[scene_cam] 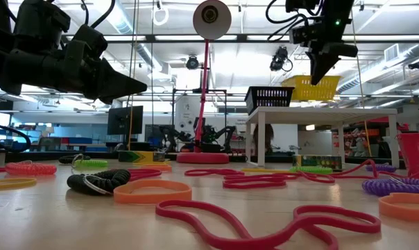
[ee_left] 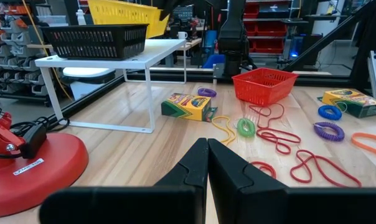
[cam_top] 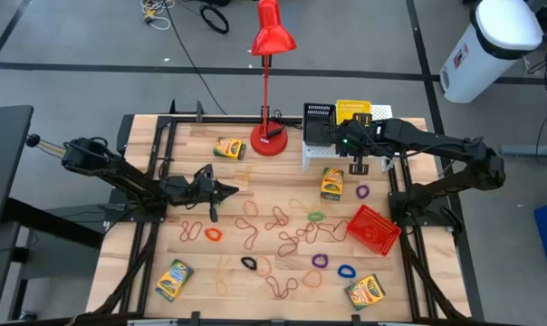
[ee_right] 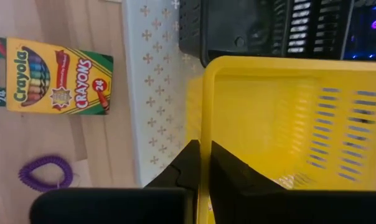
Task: Pick & Place Office Desk Supplies
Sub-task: Put the yellow bin onto the shelf, then put the red bin onto the shelf
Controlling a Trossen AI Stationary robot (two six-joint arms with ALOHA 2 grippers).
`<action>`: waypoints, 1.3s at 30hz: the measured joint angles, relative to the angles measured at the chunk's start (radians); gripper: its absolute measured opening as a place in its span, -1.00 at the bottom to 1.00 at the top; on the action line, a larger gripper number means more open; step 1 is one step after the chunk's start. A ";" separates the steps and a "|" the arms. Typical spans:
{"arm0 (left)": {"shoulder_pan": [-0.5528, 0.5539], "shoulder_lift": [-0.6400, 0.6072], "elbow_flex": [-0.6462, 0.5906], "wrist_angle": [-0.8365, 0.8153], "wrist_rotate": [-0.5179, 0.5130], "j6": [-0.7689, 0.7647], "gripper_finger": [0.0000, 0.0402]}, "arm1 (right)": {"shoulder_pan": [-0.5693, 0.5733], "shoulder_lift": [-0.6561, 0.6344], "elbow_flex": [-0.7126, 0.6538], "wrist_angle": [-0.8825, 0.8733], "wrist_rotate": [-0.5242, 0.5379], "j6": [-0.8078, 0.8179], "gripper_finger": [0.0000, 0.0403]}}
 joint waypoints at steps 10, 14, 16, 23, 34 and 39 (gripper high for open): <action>0.000 0.000 0.000 0.000 0.000 0.000 -0.91 | -0.046 0.000 -0.016 0.005 -0.024 0.001 -0.80; 0.000 0.000 0.000 0.000 0.000 0.000 -0.91 | -0.048 0.000 -0.046 0.029 -0.027 -0.006 -0.84; 0.000 0.000 0.000 0.000 0.000 0.000 -0.91 | -0.045 0.000 -0.057 0.036 -0.026 -0.022 -0.88; 0.000 0.000 0.000 0.000 0.000 0.000 -0.91 | -0.046 0.001 -0.080 0.079 0.011 -0.029 -0.80; 0.000 0.000 0.000 0.000 0.000 0.000 -0.91 | -0.045 0.001 -0.080 0.090 0.041 -0.020 -0.44; 0.000 0.000 0.000 0.000 0.000 0.000 -0.91 | -0.045 -0.009 -0.080 0.131 0.041 -0.019 -0.36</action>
